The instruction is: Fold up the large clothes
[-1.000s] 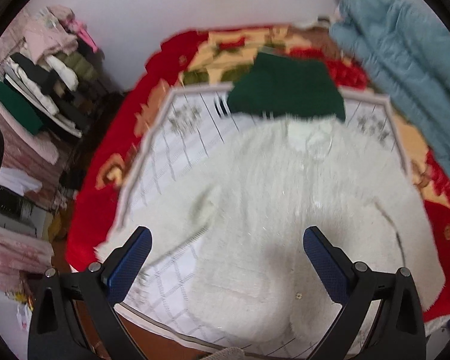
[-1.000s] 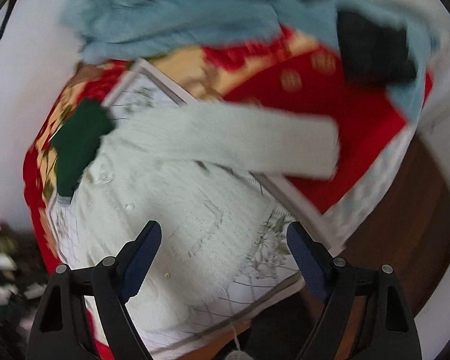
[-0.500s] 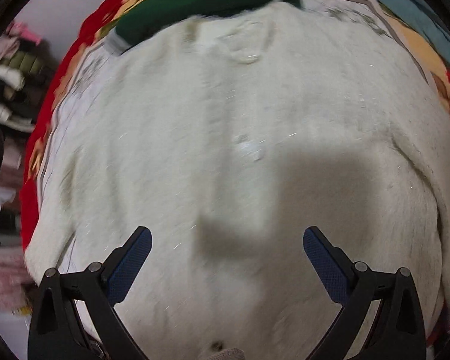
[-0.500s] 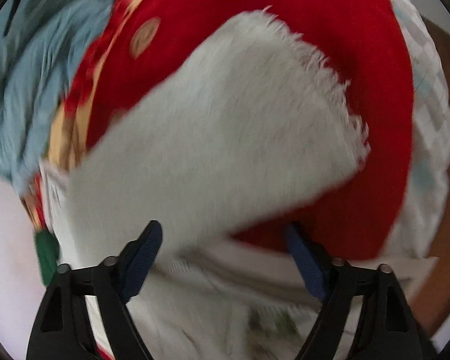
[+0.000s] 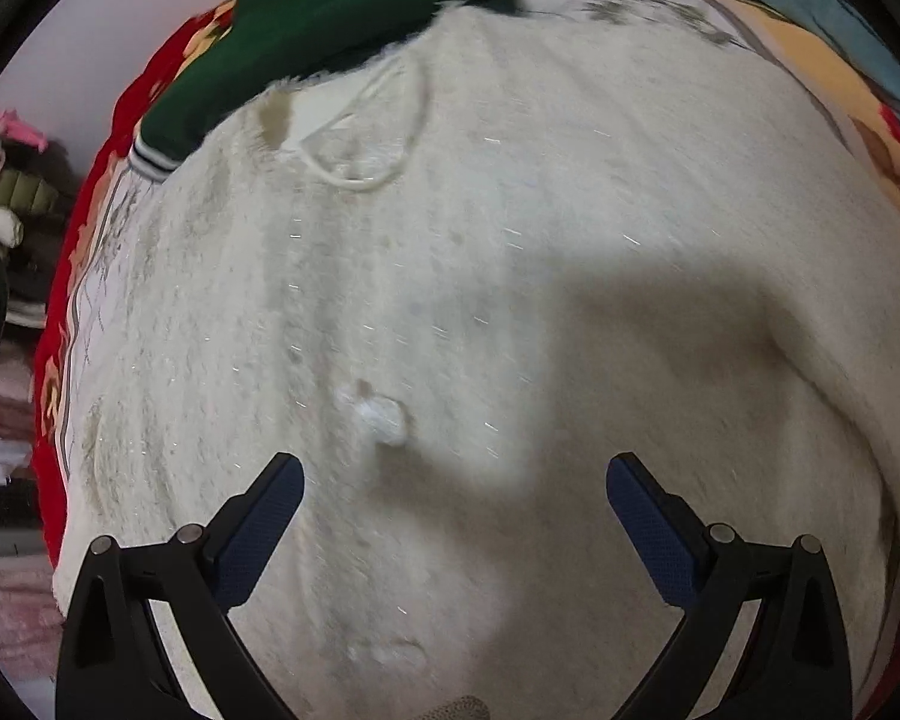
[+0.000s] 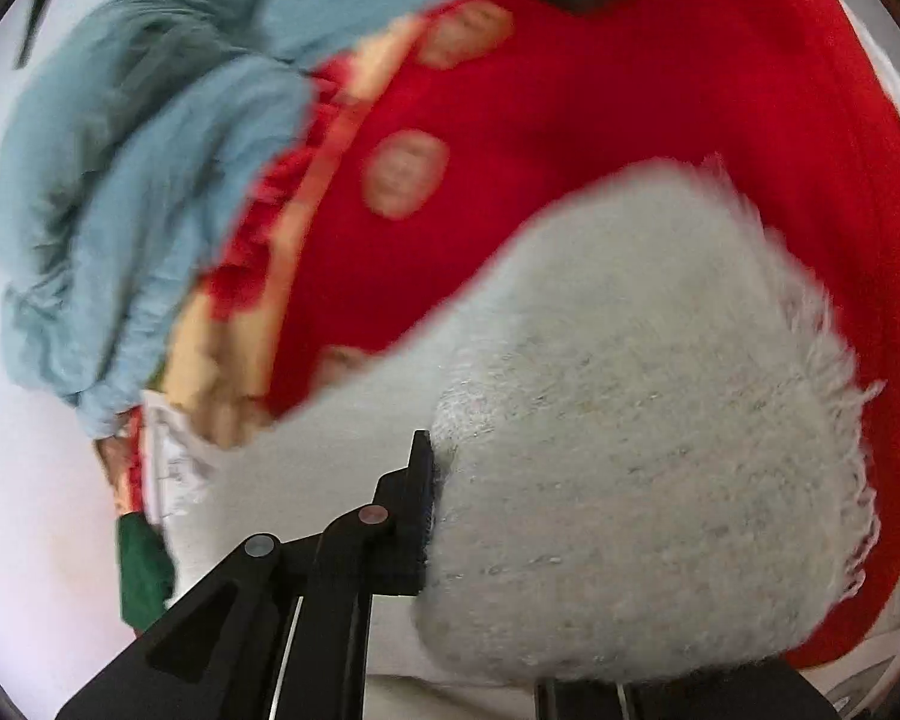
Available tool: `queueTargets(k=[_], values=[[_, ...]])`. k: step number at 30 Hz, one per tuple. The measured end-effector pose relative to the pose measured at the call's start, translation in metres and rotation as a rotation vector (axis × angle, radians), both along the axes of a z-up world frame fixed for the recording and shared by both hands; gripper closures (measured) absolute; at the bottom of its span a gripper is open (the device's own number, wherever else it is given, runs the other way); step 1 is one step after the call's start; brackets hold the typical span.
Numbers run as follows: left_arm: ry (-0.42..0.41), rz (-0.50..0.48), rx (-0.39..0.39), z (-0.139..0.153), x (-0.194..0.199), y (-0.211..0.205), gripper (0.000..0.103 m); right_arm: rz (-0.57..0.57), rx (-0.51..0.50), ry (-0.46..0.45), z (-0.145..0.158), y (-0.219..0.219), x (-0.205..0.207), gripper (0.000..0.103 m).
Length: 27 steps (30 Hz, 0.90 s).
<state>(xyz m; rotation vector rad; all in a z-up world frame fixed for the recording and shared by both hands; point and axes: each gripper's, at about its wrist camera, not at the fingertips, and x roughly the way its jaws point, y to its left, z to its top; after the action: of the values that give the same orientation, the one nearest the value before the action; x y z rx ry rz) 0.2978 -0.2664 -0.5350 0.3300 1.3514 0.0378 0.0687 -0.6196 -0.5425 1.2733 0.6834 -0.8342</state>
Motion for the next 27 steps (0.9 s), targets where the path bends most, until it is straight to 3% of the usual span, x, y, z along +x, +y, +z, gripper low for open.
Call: queueTargets(k=[4,8,12,15,19,23,27], values=[[0.037,0.099,-0.04,0.007,0.026,0.035,0.0,0.174,-0.1,-0.036,0.067,0.017,0.052,0.094],[0.006,0.156,-0.042,0.023,0.045,0.071,0.0,0.34,-0.193,-0.076,0.128,0.061,0.116,0.095],[-0.021,0.223,-0.035,0.037,0.055,0.119,0.0,0.544,-0.272,-0.091,0.168,0.133,0.183,0.095],[-0.057,0.284,-0.008,0.047,0.062,0.171,0.0,0.728,-0.326,-0.087,0.179,0.206,0.238,0.095],[-0.103,0.37,0.042,0.052,0.056,0.234,0.0,1.015,-0.384,-0.053,0.16,0.322,0.3,0.095],[-0.105,0.482,0.072,0.042,0.046,0.303,0.0,1.344,-0.408,0.064,0.094,0.456,0.336,0.095],[-0.067,0.589,0.067,0.024,0.024,0.354,0.0,1.585,-0.425,0.249,0.016,0.547,0.337,0.095]])
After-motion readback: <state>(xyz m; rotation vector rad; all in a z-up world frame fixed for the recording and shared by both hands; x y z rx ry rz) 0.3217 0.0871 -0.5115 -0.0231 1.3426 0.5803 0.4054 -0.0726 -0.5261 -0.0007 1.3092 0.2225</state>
